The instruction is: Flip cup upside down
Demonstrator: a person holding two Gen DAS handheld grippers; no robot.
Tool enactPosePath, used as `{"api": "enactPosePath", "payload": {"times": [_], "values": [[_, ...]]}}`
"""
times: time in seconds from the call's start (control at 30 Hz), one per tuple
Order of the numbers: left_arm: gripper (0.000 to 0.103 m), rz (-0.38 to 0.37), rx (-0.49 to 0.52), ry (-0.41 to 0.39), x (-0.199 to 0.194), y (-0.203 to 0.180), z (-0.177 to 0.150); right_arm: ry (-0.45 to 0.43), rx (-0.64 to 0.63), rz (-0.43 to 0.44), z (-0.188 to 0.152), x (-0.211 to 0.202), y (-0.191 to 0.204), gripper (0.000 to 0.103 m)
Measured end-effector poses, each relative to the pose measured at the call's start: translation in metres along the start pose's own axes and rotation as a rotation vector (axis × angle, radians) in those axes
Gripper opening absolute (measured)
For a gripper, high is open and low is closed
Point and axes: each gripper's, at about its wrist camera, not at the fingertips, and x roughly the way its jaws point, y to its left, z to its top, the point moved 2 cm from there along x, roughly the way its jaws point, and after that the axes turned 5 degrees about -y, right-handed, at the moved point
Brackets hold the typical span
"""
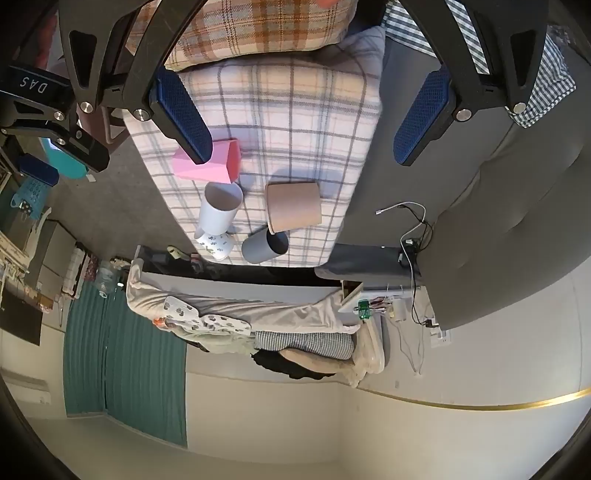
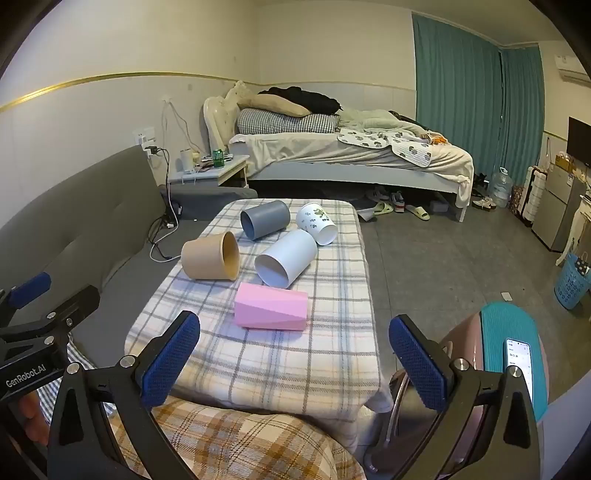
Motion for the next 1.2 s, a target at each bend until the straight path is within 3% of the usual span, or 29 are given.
{"api": "enactPosePath", "payload": {"times": [1.2], "values": [[0.102, 0.001, -0.003, 0.010, 0.0004, 0.0001, -0.0001, 0.007, 0.015, 0.010, -0.0047, 0.0009, 0.0011, 0.103]]}}
